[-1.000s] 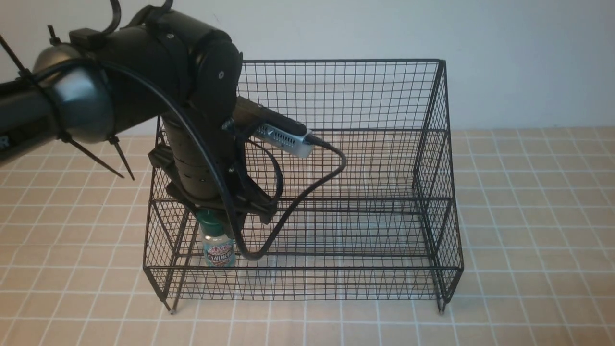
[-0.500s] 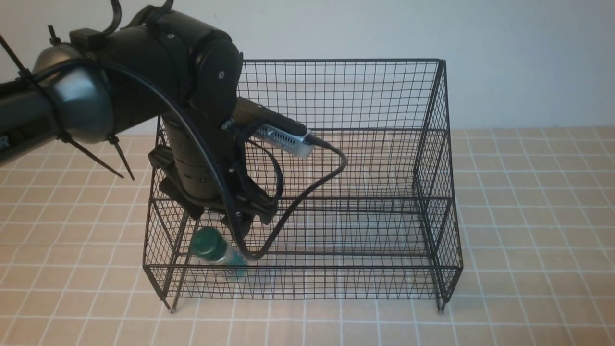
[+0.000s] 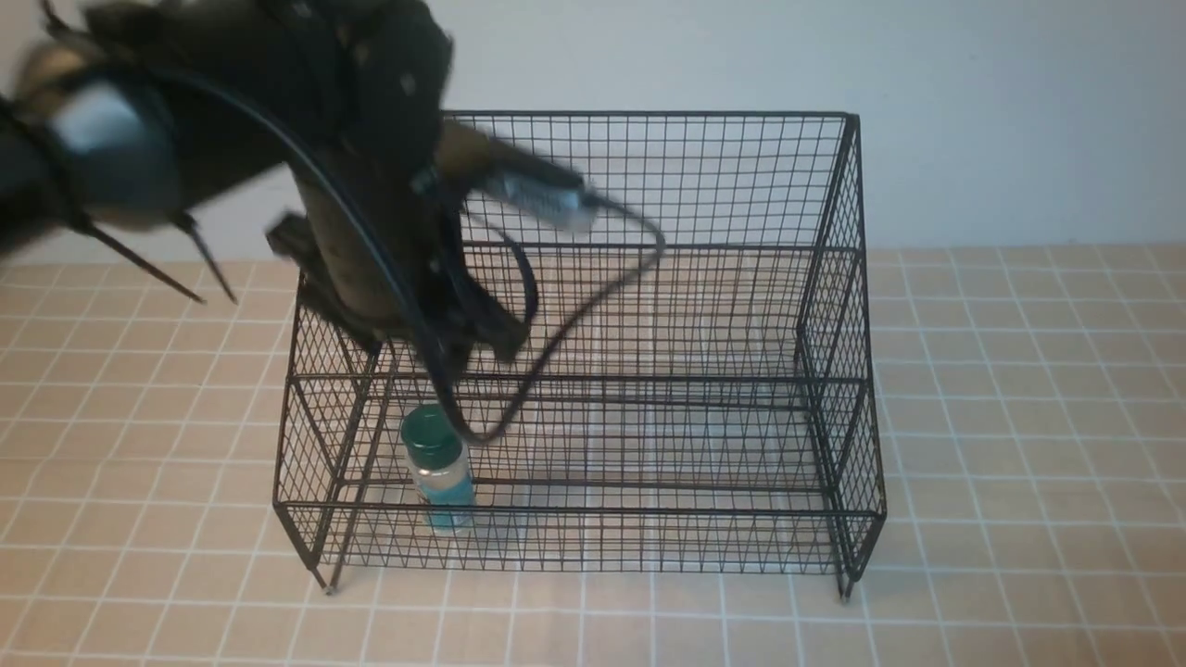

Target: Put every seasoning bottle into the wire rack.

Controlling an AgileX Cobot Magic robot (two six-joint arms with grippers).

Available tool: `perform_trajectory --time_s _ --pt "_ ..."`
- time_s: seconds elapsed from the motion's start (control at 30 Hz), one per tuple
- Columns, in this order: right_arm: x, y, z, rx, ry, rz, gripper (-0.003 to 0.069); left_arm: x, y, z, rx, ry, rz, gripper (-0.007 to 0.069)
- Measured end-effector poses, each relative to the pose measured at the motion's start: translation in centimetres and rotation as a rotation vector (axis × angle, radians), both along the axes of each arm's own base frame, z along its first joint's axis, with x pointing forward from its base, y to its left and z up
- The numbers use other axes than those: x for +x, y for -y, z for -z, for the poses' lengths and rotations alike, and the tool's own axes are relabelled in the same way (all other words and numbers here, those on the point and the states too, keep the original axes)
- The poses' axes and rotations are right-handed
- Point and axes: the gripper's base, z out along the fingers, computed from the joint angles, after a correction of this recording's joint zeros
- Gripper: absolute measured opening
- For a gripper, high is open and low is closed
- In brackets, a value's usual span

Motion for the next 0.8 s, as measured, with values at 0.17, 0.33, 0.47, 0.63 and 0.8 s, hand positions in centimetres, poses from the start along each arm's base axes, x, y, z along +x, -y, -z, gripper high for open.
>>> perform_trajectory --time_s 0.17,0.33,0.47,0.63,0.8 --pt "0.0 0.0 0.0 0.0 0.0 0.0 -0.0015 -3.5 -2.0 -7.1 -0.11 0.191 -0.015 0.0038" --pt "0.0 0.0 0.0 0.0 0.0 0.0 -0.0015 -11.9 -6.7 -13.7 -0.278 0.395 -0.088 -0.0007" --pt "0.0 0.0 0.0 0.0 0.0 0.0 -0.0015 -19.3 -10.9 -14.2 -0.386 0.528 -0.118 -0.0007" --pt "0.0 0.0 0.0 0.0 0.0 0.0 -0.0015 -25.6 -14.2 -10.0 -0.557 0.729 -0.113 -0.0007" --pt "0.0 0.0 0.0 0.0 0.0 0.0 -0.0015 -29.0 -15.9 -2.4 -0.653 0.888 -0.065 -0.0007"
